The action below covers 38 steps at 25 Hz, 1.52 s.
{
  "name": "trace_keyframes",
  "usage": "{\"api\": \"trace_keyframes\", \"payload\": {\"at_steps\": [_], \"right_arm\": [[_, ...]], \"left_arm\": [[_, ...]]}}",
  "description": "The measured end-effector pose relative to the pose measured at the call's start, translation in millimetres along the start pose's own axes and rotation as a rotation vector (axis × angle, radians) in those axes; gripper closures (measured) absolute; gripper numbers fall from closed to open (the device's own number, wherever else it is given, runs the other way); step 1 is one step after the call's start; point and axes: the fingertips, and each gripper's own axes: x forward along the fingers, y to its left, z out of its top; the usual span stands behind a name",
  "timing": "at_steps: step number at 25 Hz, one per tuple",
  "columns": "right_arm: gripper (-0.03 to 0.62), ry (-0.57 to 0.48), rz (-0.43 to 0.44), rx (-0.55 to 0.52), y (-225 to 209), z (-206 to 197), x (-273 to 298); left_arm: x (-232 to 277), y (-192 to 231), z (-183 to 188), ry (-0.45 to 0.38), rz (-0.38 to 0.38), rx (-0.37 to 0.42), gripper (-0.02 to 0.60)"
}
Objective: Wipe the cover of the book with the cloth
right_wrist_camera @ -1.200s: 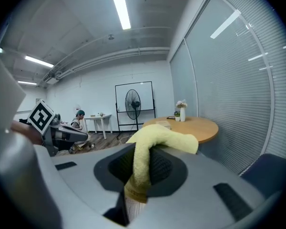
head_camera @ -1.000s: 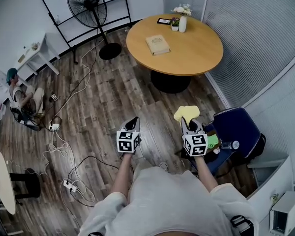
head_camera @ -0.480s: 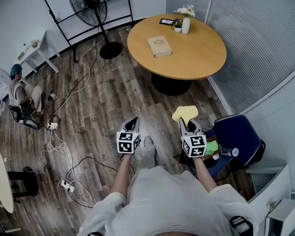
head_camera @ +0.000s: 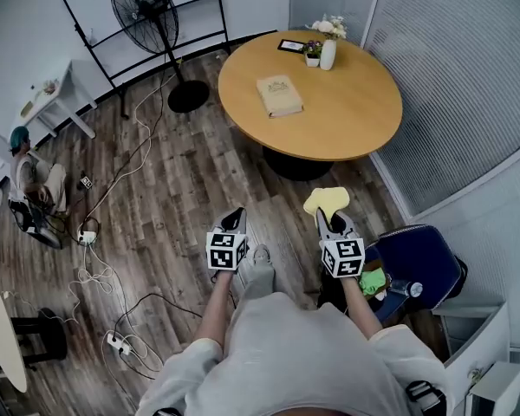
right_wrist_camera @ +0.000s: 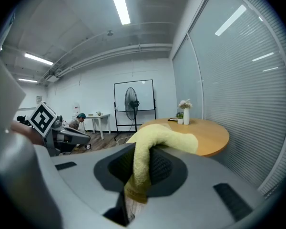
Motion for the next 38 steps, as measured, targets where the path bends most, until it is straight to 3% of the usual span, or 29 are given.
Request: {"api": "trace_keyframes", "payload": {"at_steps": [23, 38], "right_arm": [[0.534, 0.03, -0.078, 0.013, -51, 81, 200], [0.534, 0.051, -0.093, 0.033, -64, 83, 247]], "left_arm": [[172, 129, 113, 0.012, -0.107, 0.004, 0.575], [215, 154, 128, 0.035, -0.137, 0.021, 0.575]]}}
